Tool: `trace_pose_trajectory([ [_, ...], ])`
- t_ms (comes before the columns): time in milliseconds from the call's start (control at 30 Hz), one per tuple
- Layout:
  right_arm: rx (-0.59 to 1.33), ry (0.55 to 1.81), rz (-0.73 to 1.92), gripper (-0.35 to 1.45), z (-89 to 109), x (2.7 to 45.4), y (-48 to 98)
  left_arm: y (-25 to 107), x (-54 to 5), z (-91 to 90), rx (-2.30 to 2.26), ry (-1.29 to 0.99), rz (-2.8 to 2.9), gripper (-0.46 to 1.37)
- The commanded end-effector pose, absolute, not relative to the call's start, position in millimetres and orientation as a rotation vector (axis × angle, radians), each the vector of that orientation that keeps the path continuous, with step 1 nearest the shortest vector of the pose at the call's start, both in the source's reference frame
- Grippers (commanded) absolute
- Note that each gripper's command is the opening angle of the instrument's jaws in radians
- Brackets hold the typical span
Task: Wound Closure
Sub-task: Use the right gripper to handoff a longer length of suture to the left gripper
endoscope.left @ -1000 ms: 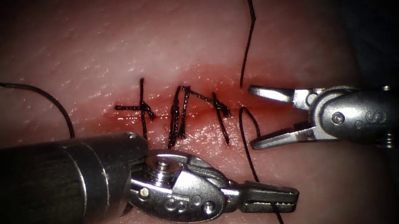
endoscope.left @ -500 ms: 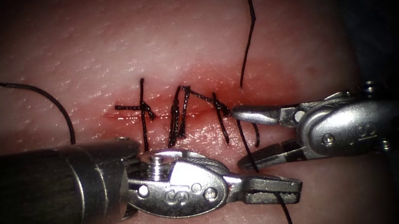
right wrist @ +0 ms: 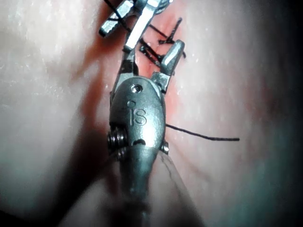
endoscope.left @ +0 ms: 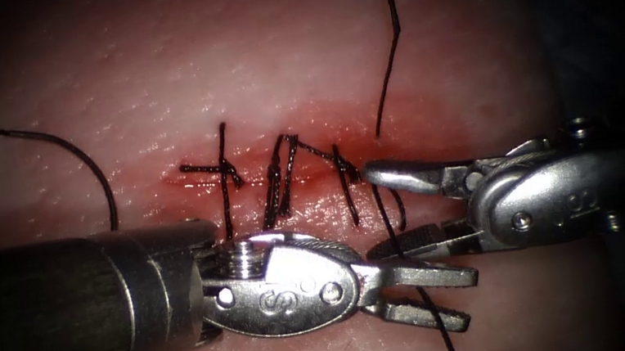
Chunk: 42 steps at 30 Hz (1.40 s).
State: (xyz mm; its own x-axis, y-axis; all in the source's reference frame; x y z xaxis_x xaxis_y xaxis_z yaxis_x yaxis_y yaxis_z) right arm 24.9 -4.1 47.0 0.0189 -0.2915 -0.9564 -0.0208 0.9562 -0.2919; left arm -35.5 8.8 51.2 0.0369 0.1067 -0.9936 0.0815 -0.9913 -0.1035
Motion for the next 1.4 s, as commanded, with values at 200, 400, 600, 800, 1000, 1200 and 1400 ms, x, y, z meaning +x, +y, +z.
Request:
trace_pose_trajectory([
  [200, -0.206, 1.528, -0.257, -0.25, 47.2, 24.8, -4.2, 8.9, -35.5, 51.0, -2.248, -0.21, 2.147, 0.13],
  [400, -0.175, 1.526, -0.289, -0.35, 47.2, 24.7, -4.2, 8.9, -35.5, 51.0, -2.252, -0.204, 2.15, 0.03],
  [600, -0.181, 1.518, -0.282, -0.35, 47.5, 24.5, -4.0, 8.9, -35.5, 51.0, -2.26, -0.192, 2.155, 0.09],
  [800, -0.183, 1.493, -0.243, -0.35, 48.4, 23.9, -3.2, 8.8, -35.6, 51.0, -2.282, -0.155, 2.173, 0.85],
  [1000, -0.159, 1.469, -0.171, -0.35, 49.8, 23.5, -1.7, 8.5, -35.9, 50.9, -2.315, -0.095, 2.185, 1.08],
  [1200, -0.13, 1.45, -0.097, -0.35, 52.1, 23.8, 0.5, 7.7, -37.1, 50.6, -2.322, 0.03, 2.224, 1.05],
  [1400, -0.127, 1.429, -0.074, -0.35, 54.0, 24.5, 2.0, 7.0, -37.7, 50.4, -2.336, 0.073, 2.237, 1.05],
])
